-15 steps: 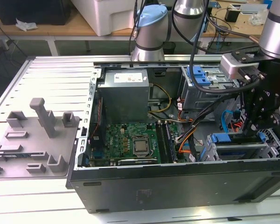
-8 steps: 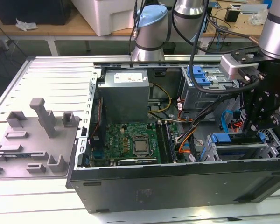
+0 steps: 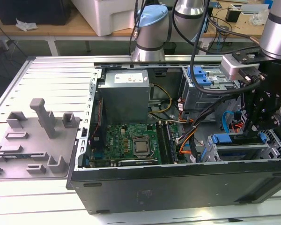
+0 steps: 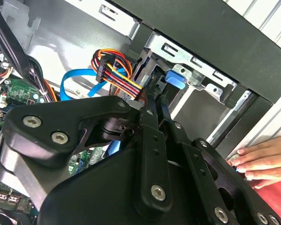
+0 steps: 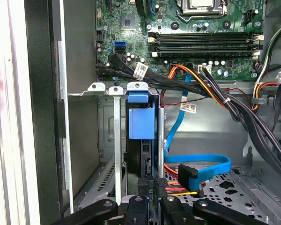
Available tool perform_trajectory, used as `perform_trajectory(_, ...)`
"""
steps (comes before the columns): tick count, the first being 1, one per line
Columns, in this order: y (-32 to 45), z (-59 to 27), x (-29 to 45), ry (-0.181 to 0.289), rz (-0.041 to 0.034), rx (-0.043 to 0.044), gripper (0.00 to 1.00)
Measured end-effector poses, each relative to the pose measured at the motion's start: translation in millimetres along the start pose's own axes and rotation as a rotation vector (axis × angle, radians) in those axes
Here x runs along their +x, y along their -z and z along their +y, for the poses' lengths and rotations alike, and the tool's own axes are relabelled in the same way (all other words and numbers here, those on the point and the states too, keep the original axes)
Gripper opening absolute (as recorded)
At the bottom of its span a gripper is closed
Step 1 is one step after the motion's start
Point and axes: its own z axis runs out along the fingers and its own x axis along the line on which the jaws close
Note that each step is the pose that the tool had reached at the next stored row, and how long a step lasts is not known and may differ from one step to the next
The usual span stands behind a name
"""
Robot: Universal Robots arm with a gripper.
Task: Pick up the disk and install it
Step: 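Insert the first disk wire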
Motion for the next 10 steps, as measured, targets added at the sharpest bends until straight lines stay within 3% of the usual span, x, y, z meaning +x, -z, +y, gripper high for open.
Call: perform_trajectory(10, -0.2, 0.0, 0.0, 0.000, 0.0000, 0.0000, 0.17)
